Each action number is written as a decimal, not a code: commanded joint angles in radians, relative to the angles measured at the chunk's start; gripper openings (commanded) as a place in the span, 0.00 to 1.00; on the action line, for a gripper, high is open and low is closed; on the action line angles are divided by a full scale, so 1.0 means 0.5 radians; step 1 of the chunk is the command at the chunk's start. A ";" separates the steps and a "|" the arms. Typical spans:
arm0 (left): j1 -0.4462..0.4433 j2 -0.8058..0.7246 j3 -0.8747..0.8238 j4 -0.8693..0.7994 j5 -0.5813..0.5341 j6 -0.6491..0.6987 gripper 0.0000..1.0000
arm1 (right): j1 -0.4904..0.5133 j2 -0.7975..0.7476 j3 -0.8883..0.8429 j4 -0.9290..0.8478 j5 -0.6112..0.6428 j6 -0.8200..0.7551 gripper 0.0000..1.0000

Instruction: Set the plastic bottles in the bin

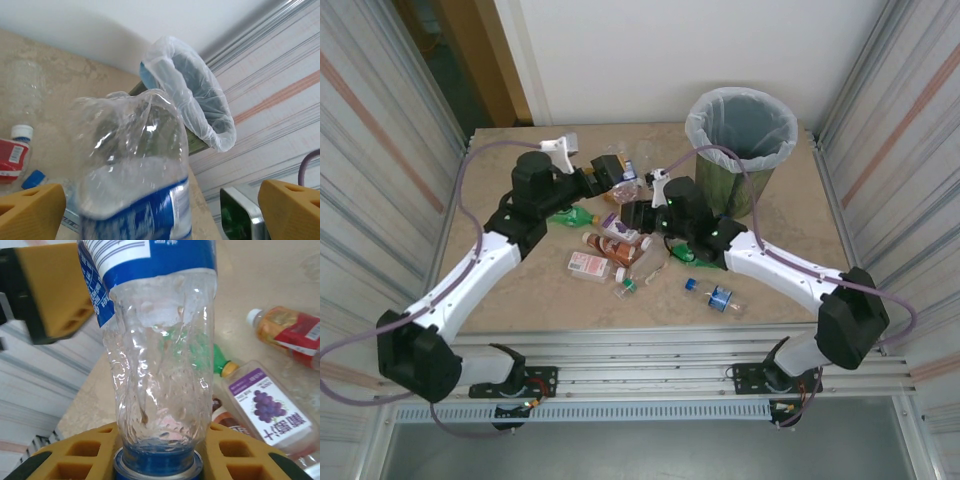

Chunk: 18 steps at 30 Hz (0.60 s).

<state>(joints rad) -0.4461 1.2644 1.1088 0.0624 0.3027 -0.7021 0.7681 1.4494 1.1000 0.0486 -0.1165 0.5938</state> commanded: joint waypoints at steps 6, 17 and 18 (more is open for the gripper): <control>0.010 -0.337 0.120 -0.339 -0.482 0.484 0.99 | -0.110 -0.208 0.124 -0.286 0.186 -0.146 0.00; 0.093 -0.531 0.017 -0.517 -0.830 0.607 0.99 | -0.472 -0.361 0.551 -0.883 0.281 -0.294 0.00; 0.110 -0.547 -0.006 -0.517 -0.832 0.602 0.99 | -0.509 -0.358 0.594 -0.917 0.287 -0.302 0.00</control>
<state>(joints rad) -0.4049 1.0245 1.1301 -0.1699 -0.0582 -0.4324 0.5472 1.2942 1.3426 -0.3099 0.0044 0.4843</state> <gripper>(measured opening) 0.986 0.334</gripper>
